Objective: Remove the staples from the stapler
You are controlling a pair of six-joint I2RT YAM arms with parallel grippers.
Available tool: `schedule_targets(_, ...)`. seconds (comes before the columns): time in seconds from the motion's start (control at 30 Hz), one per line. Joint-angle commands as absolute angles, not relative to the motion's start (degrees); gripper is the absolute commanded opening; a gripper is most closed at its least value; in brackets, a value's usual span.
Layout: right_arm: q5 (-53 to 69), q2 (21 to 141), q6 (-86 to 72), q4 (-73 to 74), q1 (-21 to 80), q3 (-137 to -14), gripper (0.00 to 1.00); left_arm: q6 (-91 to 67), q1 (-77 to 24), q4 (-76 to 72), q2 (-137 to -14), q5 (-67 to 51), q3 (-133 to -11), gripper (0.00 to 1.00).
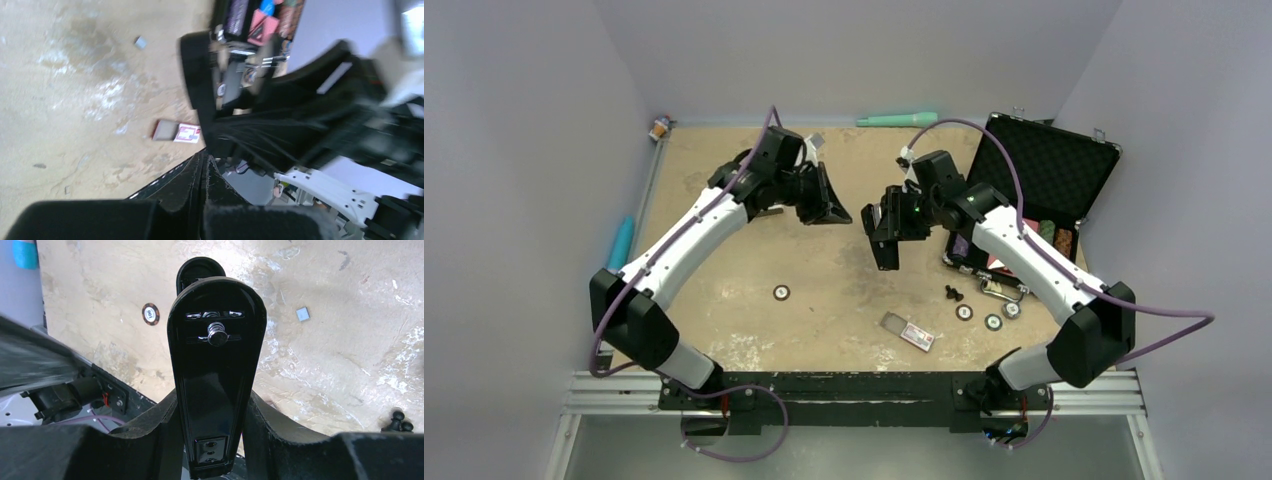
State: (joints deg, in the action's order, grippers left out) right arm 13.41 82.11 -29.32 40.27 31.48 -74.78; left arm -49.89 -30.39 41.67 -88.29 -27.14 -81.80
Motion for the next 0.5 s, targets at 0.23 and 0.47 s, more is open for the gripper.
schedule_targets(0.23, 15.53, 79.50, -29.13, 37.68, 31.80, -75.66, 0.00, -50.56, -30.46, 39.68, -94.48, -26.90, -92.69, 0.00)
schedule_targets(0.47, 16.34, 79.04, -28.88, 37.70, 31.75, -75.99, 0.00, -51.99, -30.46, 37.80, -98.06, -27.27, -94.83, 0.00)
